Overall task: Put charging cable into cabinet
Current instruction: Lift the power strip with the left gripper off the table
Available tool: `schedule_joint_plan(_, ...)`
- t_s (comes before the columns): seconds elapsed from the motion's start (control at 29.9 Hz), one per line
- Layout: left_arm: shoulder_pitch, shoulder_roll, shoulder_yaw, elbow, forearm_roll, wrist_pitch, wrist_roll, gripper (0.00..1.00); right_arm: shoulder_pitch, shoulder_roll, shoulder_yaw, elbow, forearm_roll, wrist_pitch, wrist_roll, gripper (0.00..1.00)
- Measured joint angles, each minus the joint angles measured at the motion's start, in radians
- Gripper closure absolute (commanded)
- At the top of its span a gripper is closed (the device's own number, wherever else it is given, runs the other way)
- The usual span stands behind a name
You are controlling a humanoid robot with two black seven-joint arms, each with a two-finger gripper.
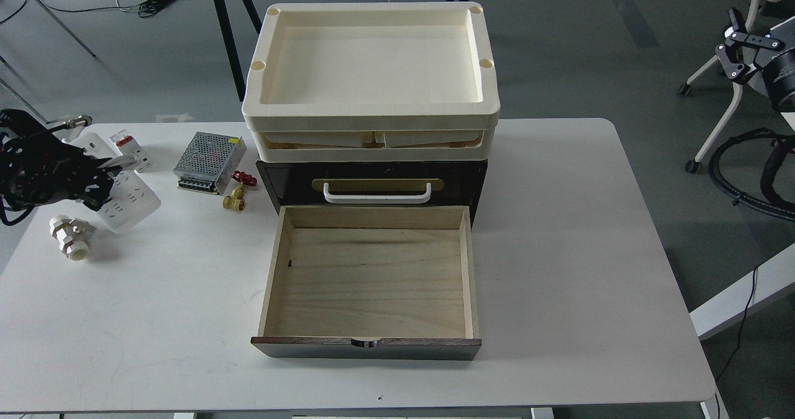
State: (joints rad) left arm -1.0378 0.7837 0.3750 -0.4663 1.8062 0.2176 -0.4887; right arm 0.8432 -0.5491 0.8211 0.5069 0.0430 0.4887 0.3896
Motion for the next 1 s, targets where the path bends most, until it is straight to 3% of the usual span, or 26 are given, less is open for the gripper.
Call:
schedule_joint_plan(0.33,-0.076,0.234,-0.066,-0.237,-0.002,-0.012,0.000,1.00,0.008,-0.025,0.023,0.000,0.000,0.000,0.000,0.01)
schedule_joint_plan(0.67,-0.088,0.516,-0.273,-0.608,-0.054,-0.266,0.000,1.00,-0.001,-0.036,0.029,-0.003,0.000,0.000,0.000,0.01)
schedule_joint_plan(0.8,-0.079,0.619,-0.284,-0.751,-0.126,-0.296,0.000,1.00,-0.001,-0.038,0.029,-0.003,0.000,0.000,0.000,0.01)
schedule_joint_plan(1.0,-0.066,0.708,-0.279,-0.868,-0.216,-0.307,0.000,1.00,-0.002,-0.043,0.027,-0.010,-0.002,0.000,0.000,0.01)
